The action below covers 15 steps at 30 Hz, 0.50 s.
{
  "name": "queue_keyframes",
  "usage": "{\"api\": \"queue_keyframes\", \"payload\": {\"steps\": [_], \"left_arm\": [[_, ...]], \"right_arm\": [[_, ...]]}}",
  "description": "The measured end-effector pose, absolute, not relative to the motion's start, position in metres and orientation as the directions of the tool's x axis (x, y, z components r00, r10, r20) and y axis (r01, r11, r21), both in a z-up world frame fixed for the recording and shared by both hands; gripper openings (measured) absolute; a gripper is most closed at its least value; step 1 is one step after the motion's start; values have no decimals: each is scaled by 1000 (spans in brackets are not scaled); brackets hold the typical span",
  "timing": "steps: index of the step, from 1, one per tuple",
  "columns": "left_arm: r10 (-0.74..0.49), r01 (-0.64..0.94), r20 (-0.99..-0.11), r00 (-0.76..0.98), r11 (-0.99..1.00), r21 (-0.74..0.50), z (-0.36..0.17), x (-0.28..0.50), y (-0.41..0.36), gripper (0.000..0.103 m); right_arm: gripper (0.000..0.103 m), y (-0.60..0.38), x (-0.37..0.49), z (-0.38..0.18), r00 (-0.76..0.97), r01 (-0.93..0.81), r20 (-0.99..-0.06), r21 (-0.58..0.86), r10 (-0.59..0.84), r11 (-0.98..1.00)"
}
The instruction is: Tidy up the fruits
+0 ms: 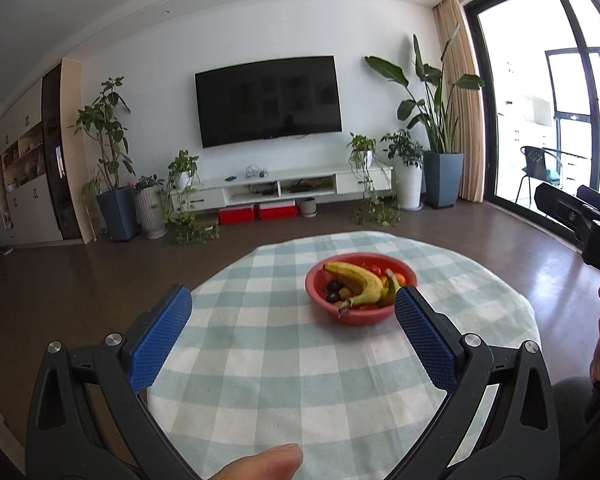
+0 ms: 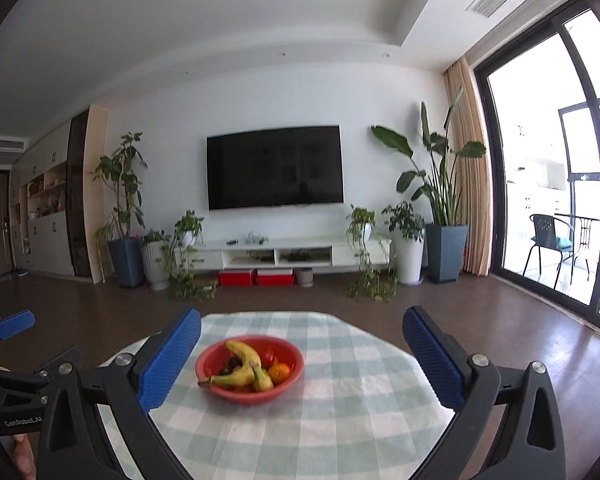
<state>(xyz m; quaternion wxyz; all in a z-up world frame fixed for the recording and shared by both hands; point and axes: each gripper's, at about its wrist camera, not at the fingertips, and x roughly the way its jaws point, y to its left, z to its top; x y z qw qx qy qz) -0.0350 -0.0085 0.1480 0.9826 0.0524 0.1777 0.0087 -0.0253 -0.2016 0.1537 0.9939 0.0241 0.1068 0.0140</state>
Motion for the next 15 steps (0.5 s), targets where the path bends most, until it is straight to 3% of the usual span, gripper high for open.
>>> {"api": "queue_keyframes", "payload": {"steps": [5, 9, 15], "left_arm": [[110, -58, -451, 886, 990, 128, 98, -19, -11, 103], [101, -67, -546, 832, 994, 83, 59, 7, -4, 103], [86, -58, -615, 783, 996, 66, 17, 29, 1, 103]], "right_arm": [[103, -199, -14, 117, 943, 17, -333, 33, -5, 999], [103, -204, -12, 85, 920, 44, -391, 30, -29, 999], [103, -206, -7, 46, 893, 44, -450, 43, -20, 998]]}}
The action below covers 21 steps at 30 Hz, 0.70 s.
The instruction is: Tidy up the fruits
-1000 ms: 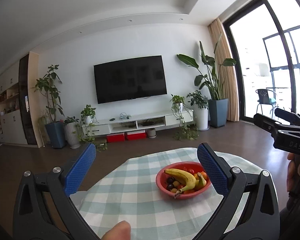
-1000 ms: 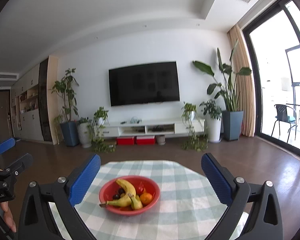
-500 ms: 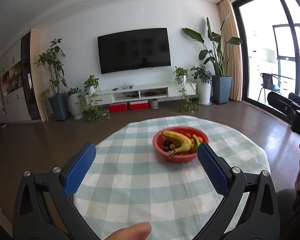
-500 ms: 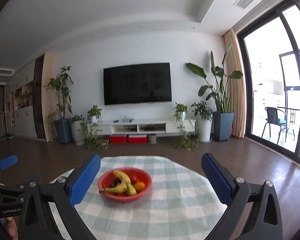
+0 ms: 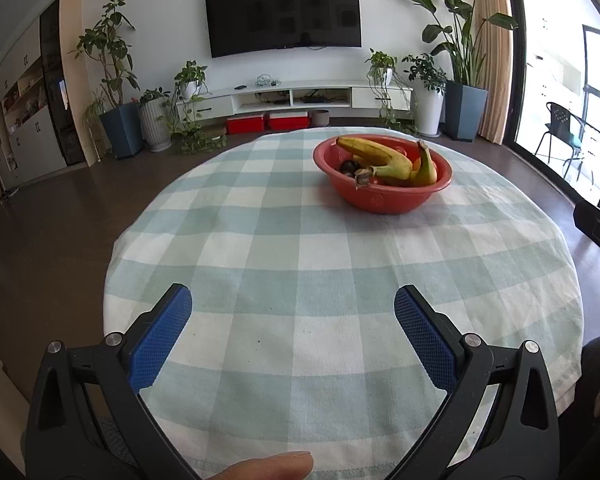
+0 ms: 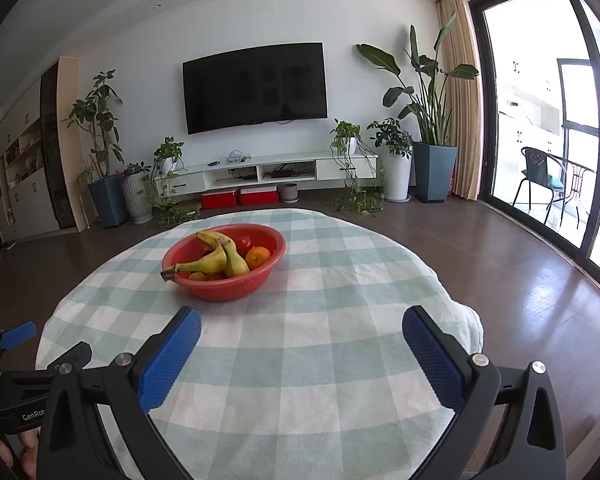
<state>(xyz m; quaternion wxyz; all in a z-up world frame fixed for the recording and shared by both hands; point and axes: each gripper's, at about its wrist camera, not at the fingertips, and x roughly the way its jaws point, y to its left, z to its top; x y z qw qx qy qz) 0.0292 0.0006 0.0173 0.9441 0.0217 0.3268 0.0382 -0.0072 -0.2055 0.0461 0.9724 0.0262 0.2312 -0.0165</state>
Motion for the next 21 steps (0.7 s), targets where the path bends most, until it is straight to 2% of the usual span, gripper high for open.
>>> {"api": "queue_keyframes", "payload": {"steps": [10, 21], "left_arm": [[60, -41, -676, 734, 998, 44, -8, 40, 3, 103], [55, -47, -687, 725, 998, 30, -11, 41, 9, 103]], "right_arm": [[103, -187, 1, 24, 876, -15, -483, 4, 15, 1000], [103, -188, 4, 23, 866, -6, -500, 9, 10, 1000]]}}
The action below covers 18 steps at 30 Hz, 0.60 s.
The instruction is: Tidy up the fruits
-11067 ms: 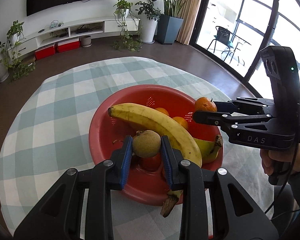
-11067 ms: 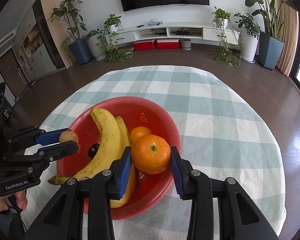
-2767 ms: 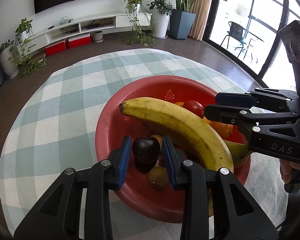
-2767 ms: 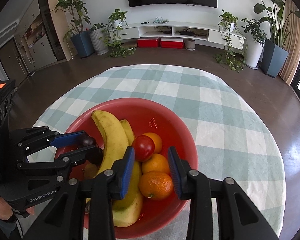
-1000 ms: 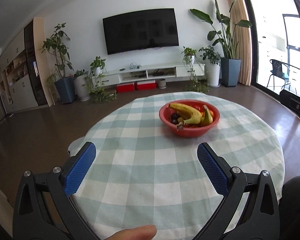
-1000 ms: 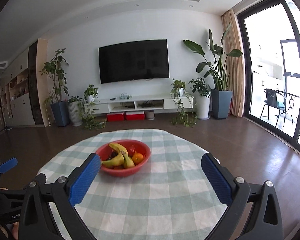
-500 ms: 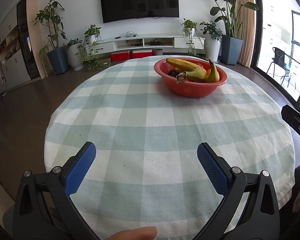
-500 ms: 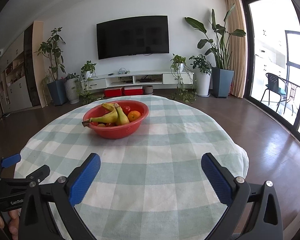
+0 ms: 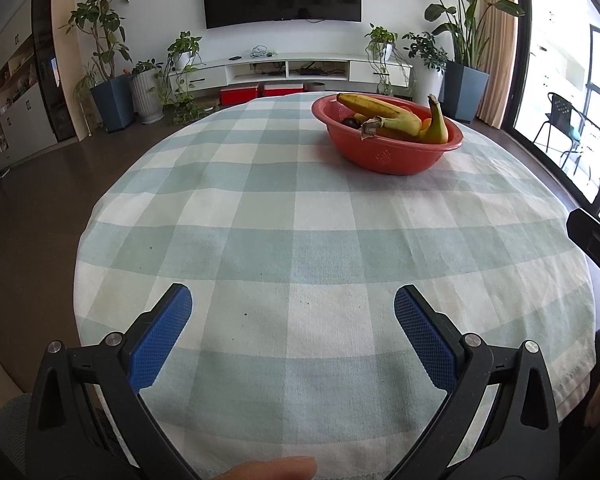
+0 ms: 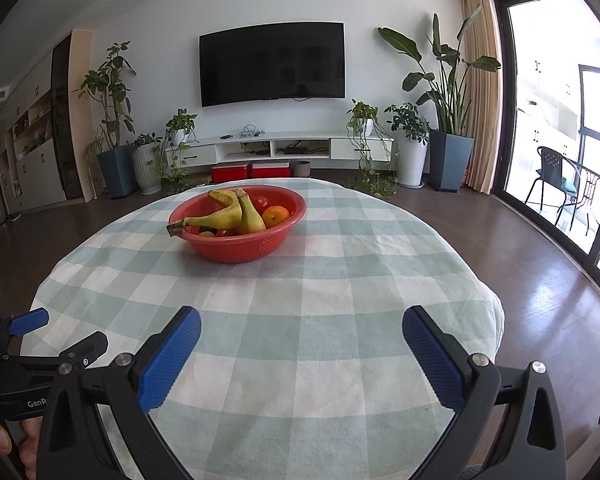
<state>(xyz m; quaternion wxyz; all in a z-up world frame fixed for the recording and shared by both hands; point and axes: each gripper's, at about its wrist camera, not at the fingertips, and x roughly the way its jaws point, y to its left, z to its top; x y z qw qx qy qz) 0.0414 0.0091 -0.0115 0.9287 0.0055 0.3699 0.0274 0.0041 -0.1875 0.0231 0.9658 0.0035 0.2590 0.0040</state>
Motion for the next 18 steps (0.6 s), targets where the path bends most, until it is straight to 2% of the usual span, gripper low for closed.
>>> {"api": "queue_keyframes", "payload": {"steps": [18], "left_arm": [[49, -42, -684, 728, 999, 27, -11, 41, 9, 103]], "right_arm": [[103, -189, 5, 20, 863, -4, -506, 9, 8, 1000]]}}
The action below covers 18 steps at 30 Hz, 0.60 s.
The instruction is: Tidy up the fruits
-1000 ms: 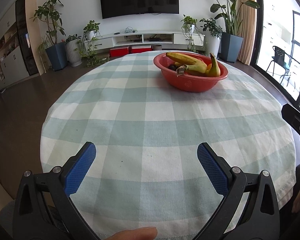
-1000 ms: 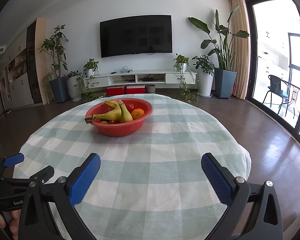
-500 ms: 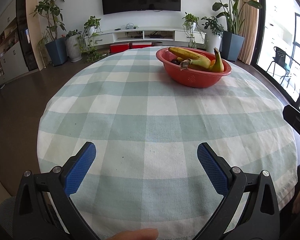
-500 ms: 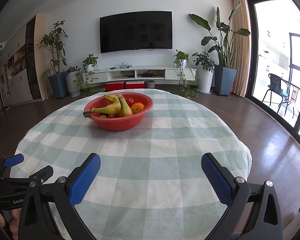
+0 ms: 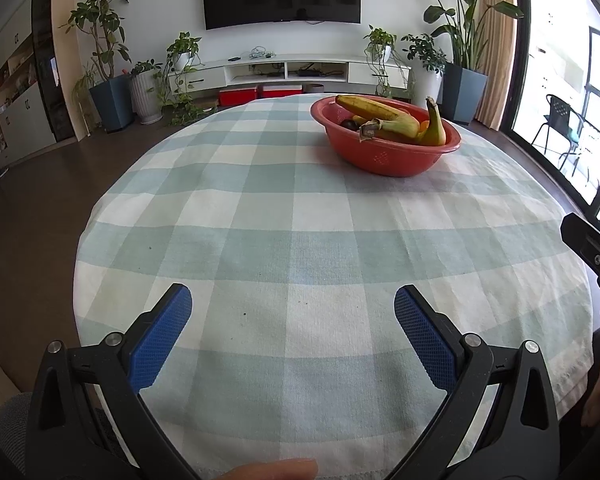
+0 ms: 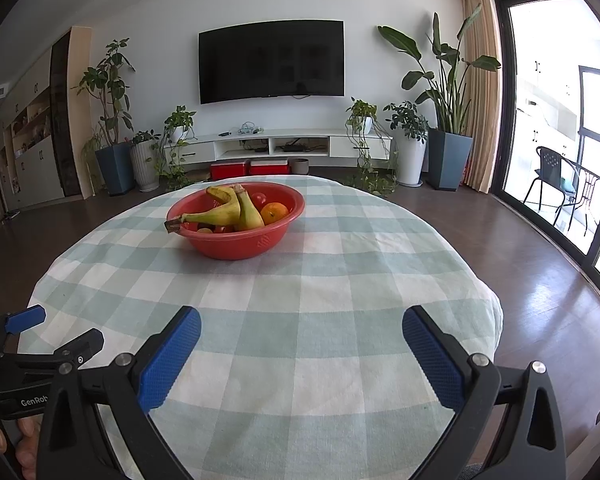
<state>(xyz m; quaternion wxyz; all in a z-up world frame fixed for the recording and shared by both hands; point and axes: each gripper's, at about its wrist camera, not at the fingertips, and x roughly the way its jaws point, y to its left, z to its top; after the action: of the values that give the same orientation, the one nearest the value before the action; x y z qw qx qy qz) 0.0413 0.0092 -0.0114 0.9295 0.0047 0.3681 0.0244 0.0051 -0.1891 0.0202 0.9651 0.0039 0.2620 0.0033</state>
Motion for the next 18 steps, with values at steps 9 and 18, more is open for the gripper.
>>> {"api": "queue_keyframes", "payload": {"steps": [9, 18], "left_arm": [[48, -41, -684, 728, 999, 26, -11, 41, 9, 103], [47, -41, -684, 728, 999, 25, -11, 41, 9, 103]], "right_arm": [[103, -189, 5, 21, 862, -5, -506, 7, 8, 1000], [103, -189, 4, 23, 862, -6, -507, 5, 8, 1000]]}}
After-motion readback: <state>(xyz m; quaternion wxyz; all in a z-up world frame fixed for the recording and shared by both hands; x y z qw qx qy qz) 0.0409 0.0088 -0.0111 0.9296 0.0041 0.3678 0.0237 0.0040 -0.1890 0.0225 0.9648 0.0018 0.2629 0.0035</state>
